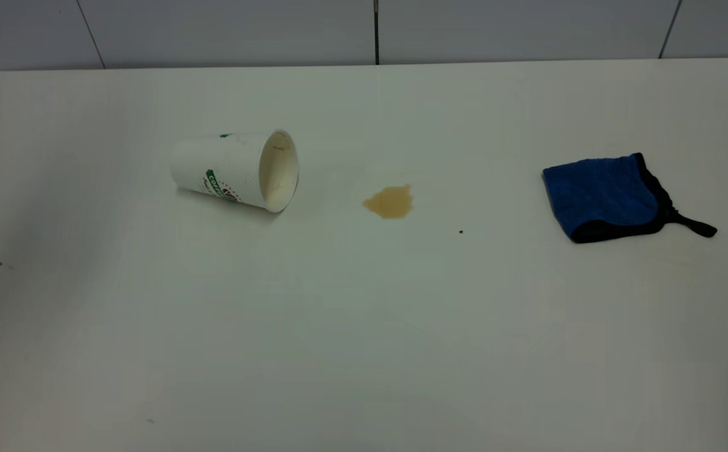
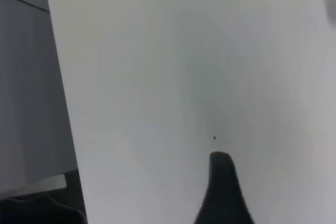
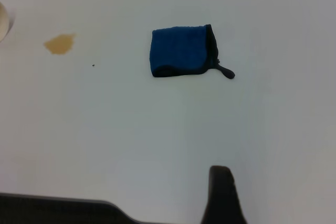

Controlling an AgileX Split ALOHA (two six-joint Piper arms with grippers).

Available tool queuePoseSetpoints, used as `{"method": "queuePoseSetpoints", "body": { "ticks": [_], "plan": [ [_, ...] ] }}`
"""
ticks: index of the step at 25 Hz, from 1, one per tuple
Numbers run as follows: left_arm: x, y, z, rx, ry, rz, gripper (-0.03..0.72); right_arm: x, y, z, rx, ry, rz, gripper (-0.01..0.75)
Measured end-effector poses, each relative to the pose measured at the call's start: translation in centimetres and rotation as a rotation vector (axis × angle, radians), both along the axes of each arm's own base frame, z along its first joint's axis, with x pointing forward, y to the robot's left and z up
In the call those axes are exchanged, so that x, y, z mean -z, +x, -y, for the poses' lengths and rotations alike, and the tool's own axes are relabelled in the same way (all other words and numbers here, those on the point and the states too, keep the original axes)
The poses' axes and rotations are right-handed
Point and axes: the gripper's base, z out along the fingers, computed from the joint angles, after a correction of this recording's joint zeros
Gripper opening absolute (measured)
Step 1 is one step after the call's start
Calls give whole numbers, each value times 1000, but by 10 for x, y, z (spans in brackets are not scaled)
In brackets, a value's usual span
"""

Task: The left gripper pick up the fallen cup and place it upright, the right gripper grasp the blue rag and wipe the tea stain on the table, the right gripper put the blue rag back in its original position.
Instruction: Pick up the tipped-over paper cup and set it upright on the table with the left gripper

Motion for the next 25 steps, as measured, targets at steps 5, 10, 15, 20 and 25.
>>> {"method": "queuePoseSetpoints", "body": {
  "ticks": [5, 10, 15, 20, 25],
  "plan": [
    [35, 21, 56, 96, 173, 63, 584, 0, 0, 0, 0, 0, 0, 573],
    [81, 37, 115, 208, 237, 84, 580, 0, 0, 0, 0, 0, 0, 573],
    [129, 53, 166, 278, 284, 61, 519, 0, 0, 0, 0, 0, 0, 573],
    [165, 67, 197, 297, 305, 61, 435, 0, 0, 0, 0, 0, 0, 573],
    [185, 75, 207, 287, 312, 57, 409, 0, 0, 0, 0, 0, 0, 573]
  ]
}}
